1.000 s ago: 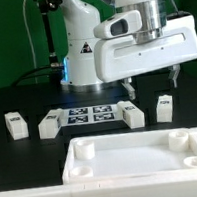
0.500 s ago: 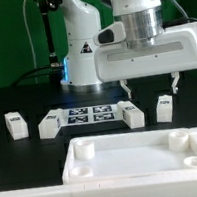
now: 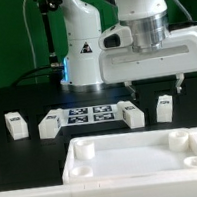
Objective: Assemble desk
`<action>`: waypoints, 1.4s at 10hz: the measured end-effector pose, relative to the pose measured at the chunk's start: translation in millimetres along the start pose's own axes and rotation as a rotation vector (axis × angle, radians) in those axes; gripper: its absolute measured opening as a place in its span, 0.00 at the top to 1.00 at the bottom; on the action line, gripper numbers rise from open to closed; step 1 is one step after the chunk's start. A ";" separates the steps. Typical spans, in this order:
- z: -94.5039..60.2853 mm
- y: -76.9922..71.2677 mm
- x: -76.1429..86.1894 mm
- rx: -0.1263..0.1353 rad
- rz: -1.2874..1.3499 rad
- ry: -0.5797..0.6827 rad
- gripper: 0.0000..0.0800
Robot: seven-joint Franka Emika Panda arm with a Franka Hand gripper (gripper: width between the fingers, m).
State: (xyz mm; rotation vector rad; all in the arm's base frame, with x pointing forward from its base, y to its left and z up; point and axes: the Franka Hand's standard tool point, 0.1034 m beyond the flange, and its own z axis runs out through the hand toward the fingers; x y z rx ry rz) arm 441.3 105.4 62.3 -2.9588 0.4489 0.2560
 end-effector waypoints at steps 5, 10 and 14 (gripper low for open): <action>-3.4 -1.4 -2.4 -0.021 -0.010 -0.340 0.19; -2.5 -3.8 -7.8 -0.034 -0.006 -0.645 0.19; 17.3 -3.3 -17.9 -0.058 -0.007 -0.865 0.19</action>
Offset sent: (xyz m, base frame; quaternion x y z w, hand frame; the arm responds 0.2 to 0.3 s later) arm 0.0000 0.0000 0.0000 0.0000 -0.1938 0.0000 0.9810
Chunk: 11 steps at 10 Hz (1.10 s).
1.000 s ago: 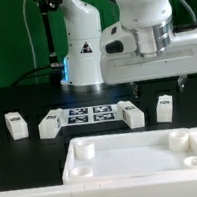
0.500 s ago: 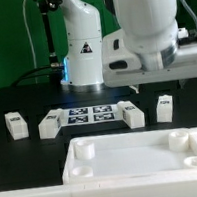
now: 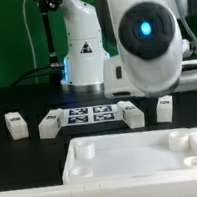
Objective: Assemble desk
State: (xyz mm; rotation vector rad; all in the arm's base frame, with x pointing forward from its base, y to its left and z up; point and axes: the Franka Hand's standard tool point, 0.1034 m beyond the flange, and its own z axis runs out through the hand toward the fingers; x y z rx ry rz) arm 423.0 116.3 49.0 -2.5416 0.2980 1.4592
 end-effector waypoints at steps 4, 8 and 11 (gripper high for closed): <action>14.7 -14.8 10.7 -0.025 -0.011 0.026 0.19; 25.9 -16.8 22.6 -0.029 -0.017 0.035 0.19; 27.2 -13.8 25.2 -0.027 -0.018 0.031 0.19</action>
Offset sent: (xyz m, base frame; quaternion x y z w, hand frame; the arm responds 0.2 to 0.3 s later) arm -0.0028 0.0089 -0.0146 -0.0120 0.0165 0.0142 0.9997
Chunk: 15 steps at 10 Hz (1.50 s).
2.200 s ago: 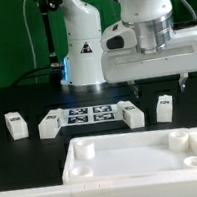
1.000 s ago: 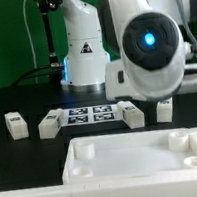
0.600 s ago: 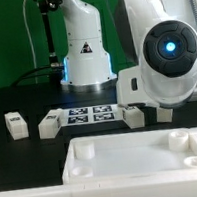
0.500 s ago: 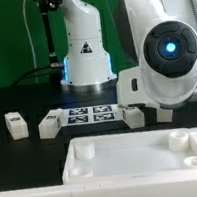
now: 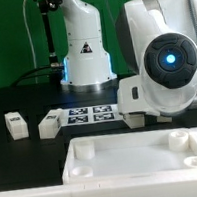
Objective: Assemble desk
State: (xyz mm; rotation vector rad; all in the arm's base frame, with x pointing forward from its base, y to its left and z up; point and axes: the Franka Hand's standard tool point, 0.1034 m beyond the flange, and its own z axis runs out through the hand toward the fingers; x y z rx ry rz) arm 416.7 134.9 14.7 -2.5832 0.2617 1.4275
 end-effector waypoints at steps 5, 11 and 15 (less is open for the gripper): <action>0.1 0.1 0.1 0.000 0.000 0.000 0.64; -26.4 4.0 -25.6 0.004 -0.086 -0.010 0.64; -65.2 2.2 -56.2 -0.001 -0.179 0.028 0.64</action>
Offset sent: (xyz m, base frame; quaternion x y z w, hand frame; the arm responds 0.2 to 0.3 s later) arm 0.0049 -0.0017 -0.0022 -0.0058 0.0078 -0.0009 1.0000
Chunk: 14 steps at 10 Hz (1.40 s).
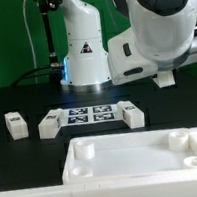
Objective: Assemble desk
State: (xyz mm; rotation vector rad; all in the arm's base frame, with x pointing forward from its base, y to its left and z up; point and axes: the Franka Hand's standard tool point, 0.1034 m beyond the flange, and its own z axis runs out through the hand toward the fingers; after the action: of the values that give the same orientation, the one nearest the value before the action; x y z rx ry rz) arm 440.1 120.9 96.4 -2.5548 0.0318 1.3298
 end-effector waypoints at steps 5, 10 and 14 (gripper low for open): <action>-37.0 -4.6 6.9 -0.009 -0.035 0.180 0.64; -74.3 -13.4 7.7 -0.039 -0.052 0.564 0.64; -108.5 -12.1 4.9 -0.081 -0.097 0.835 0.64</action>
Offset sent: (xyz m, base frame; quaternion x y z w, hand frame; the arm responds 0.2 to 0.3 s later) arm 0.0251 -0.0102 0.0398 -0.0135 0.1721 -0.0411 0.9841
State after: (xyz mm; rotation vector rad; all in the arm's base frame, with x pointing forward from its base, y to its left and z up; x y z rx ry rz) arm 531.7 107.2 154.5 -2.9341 0.0090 0.1639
